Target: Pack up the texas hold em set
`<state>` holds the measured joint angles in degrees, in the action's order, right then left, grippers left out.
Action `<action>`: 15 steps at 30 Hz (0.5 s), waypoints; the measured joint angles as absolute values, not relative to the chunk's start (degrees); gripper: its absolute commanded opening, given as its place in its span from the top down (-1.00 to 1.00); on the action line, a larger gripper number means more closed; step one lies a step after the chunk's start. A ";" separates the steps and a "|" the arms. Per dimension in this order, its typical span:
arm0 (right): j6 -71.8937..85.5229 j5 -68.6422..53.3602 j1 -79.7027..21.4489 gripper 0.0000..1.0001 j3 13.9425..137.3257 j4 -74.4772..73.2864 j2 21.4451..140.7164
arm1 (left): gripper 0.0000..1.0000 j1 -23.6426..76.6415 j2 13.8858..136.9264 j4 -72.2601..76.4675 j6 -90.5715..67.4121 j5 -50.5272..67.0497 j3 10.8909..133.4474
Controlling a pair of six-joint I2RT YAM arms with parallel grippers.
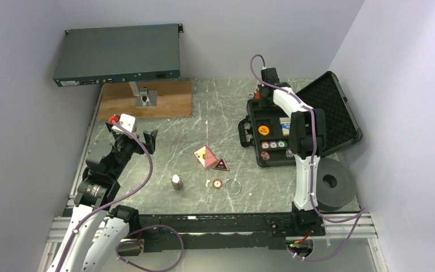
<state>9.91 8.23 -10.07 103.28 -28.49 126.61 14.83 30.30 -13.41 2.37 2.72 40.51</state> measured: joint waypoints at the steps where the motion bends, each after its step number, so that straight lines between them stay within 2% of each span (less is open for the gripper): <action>1: 9.45 9.50 -10.07 0.90 103.90 -28.95 127.26 | -0.77 14.83 30.30 -13.41 2.35 2.72 40.51; 6: 6.98 16.16 -9.85 0.90 108.38 -30.44 131.33 | -0.77 14.83 30.33 -13.43 2.35 2.72 40.51; 15: 3.81 21.96 -8.12 0.90 108.47 -30.00 131.72 | -0.77 14.83 30.48 -13.41 2.35 2.72 40.51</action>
<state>3.81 21.96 -8.12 108.47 -30.00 131.72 14.83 30.48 -13.41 2.35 2.72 40.51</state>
